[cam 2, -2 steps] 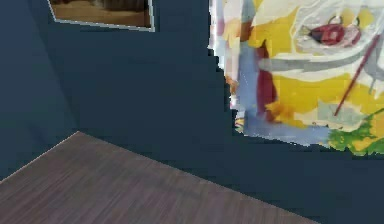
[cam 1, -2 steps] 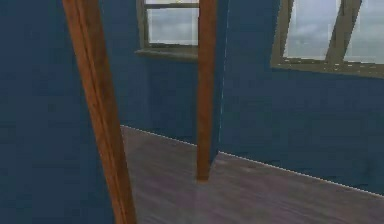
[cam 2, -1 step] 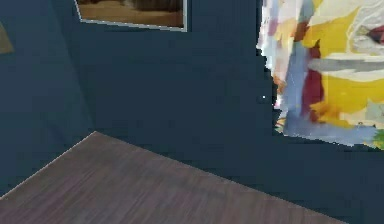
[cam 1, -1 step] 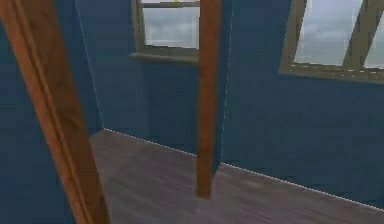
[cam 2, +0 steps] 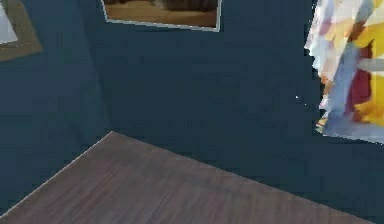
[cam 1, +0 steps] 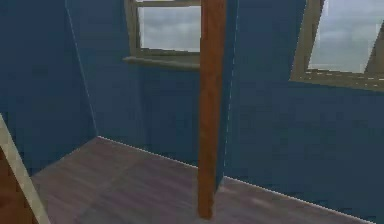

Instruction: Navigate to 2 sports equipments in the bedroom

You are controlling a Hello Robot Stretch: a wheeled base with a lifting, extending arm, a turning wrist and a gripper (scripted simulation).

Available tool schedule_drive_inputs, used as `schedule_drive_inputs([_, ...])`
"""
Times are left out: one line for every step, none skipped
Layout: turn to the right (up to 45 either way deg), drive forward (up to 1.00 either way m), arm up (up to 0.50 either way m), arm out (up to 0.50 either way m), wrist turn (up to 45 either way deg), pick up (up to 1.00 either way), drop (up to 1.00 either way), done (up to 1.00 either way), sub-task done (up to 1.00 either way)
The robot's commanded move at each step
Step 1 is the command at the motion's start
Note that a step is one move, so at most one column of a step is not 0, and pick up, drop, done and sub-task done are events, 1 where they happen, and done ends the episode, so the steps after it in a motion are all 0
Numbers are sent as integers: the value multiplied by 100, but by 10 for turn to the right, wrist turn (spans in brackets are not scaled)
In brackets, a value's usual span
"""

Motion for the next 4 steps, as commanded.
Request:
schedule_drive_inputs([300, 0, 0, 0, 0, 0, 0, 0, 0])
schedule_drive_inputs([0, 25, 0, 0, 0, 0, 0, 0, 0])
schedule_drive_inputs([-450, 0, 0, 0, 0, 0, 0, 0, 0])
schedule_drive_inputs([0, 40, 0, 0, 0, 0, 0, 0, 0])
